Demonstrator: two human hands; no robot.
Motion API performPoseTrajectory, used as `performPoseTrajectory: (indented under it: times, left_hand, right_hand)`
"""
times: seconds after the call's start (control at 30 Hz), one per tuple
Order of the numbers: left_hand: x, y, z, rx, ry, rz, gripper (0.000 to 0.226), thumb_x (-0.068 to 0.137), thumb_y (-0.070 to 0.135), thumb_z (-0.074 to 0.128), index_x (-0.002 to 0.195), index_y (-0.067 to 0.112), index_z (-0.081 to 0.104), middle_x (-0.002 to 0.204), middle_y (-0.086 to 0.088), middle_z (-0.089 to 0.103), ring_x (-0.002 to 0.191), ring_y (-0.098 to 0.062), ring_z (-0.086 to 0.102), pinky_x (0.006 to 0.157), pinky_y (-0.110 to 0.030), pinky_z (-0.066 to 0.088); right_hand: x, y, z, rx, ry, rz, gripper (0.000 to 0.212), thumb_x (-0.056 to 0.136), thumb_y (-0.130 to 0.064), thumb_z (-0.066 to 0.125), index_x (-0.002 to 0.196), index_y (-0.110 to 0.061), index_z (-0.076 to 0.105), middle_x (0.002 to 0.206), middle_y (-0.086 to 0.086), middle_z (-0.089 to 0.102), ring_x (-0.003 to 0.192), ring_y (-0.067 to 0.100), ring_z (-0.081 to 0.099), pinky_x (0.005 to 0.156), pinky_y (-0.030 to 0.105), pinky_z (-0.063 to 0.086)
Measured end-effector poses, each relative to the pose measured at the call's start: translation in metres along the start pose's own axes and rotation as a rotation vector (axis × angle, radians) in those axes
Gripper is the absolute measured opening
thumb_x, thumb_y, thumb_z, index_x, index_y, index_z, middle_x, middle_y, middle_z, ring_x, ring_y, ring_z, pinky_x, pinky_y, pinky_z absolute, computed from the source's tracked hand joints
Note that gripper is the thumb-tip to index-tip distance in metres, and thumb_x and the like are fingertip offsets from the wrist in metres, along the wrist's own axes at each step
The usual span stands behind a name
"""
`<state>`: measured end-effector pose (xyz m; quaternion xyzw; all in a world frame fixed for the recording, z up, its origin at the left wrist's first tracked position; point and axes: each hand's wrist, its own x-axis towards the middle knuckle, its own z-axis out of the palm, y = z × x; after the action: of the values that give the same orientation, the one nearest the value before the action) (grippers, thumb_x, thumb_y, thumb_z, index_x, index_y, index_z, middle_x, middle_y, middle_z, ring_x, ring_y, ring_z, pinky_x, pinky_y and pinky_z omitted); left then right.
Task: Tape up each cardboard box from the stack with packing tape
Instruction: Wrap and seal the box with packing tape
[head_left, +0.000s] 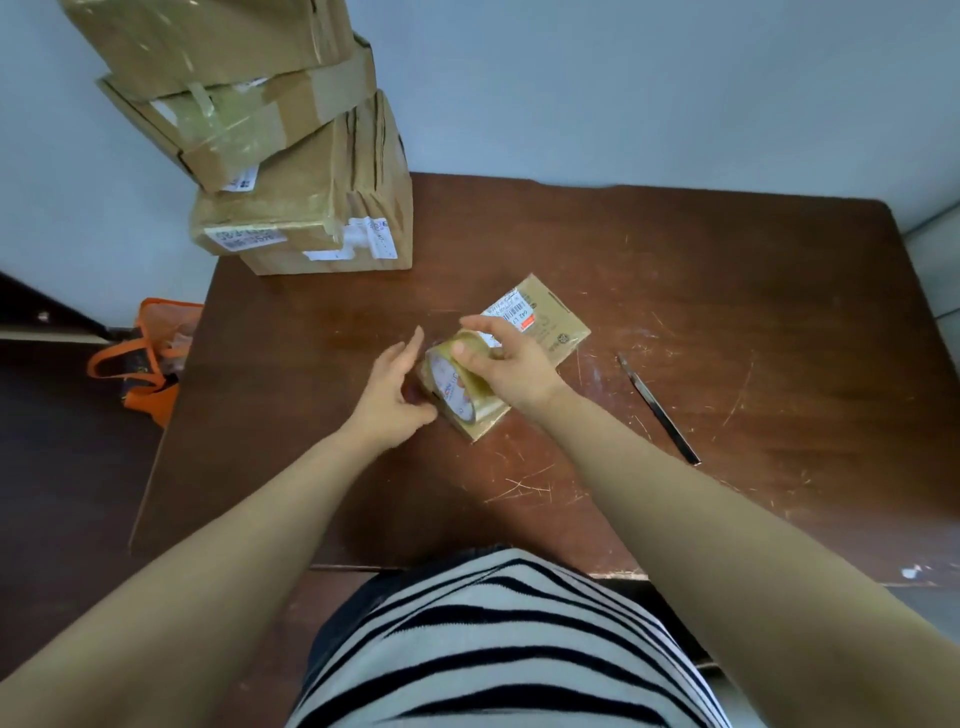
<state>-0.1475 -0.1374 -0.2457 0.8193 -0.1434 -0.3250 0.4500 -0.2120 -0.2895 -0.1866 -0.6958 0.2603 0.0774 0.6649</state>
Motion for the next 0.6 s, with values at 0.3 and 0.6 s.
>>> performPoseTrajectory:
  times: [0.3, 0.6]
  left_hand:
    - [-0.001, -0.006, 0.044, 0.232, 0.092, 0.038, 0.149, 0.058, 0.031, 0.091, 0.145, 0.011, -0.029, 0.159, -0.001, -0.008, 0.146, -0.015, -0.006, 0.119, -0.032, 0.007]
    - [0.008, -0.007, 0.037, 0.378, 0.130, 0.099, 0.146, 0.054, 0.037, 0.090, 0.150, 0.007, -0.015, 0.157, -0.012, 0.005, 0.144, -0.022, 0.003, 0.116, -0.028, 0.006]
  right_hand:
    - [0.017, -0.004, 0.006, 0.030, 0.022, 0.107, 0.030, 0.086, -0.025, 0.066, 0.114, -0.036, 0.060, 0.109, 0.002, 0.064, 0.096, 0.016, 0.063, 0.095, 0.031, 0.050]
    - [-0.054, 0.031, -0.018, -0.399, 0.041, 0.058, 0.014, 0.091, -0.033, 0.063, 0.078, -0.034, 0.069, 0.068, -0.006, 0.070, 0.056, 0.009, 0.064, 0.061, 0.032, 0.056]
